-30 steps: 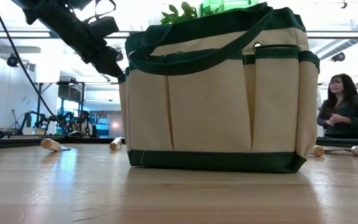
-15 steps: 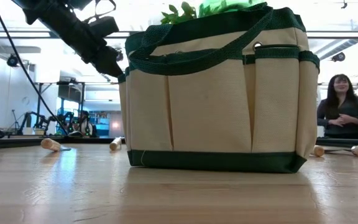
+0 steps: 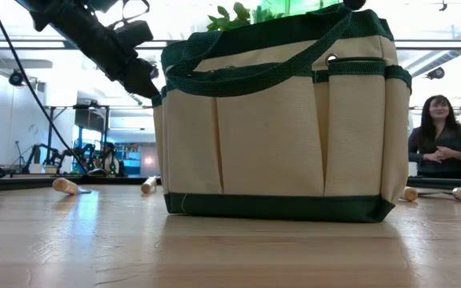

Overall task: Pick & Place Garden tools in Gardening bag
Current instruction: Put the green spray bottle into the green gardening bag

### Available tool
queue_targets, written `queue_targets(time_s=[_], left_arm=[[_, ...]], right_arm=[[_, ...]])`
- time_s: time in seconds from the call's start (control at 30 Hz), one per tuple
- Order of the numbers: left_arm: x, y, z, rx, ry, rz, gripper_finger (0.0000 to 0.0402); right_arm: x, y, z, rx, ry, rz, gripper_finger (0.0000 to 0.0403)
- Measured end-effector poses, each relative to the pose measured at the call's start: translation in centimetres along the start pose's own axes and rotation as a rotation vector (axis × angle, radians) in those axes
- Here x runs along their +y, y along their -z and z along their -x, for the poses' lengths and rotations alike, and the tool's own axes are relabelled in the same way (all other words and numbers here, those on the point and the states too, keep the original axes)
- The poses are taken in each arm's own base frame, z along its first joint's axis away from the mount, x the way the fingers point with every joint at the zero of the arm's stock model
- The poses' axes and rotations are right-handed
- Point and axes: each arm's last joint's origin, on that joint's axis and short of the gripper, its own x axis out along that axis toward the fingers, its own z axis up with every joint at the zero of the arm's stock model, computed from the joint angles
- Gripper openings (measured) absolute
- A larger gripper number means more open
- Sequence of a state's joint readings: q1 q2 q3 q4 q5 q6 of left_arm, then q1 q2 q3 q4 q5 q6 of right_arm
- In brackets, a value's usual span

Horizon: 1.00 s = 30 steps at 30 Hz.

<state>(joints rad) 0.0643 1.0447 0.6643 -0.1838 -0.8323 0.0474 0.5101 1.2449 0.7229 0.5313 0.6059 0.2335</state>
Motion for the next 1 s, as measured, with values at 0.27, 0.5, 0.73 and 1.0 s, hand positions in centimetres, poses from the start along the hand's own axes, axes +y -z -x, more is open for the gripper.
queue_targets(time_s=[0.27, 0.5, 0.73, 1.0], left_arm=[[0.0, 0.0, 0.0, -0.001, 0.0, 0.002, 0.0271], [0.0, -0.1, 0.0, -0.01, -0.001, 0.015, 0.0271], [0.0, -0.1, 0.0, -0.01, -0.001, 0.008, 0.0271], [0.0, -0.1, 0.0, -0.01, -0.001, 0.007, 0.0271]], right_arm=[[0.4, 1.0, 0.7, -0.012, -0.039, -0.018, 0.0042], [0.9, 3.1, -0.2, 0.027, -0.035, 0.01, 0.0042], [1.1, 3.5, -0.5, 0.024, -0.033, 0.024, 0.0042], [1.0, 4.5, 0.0, 0.046, -0.014, 0.028, 0.0042]])
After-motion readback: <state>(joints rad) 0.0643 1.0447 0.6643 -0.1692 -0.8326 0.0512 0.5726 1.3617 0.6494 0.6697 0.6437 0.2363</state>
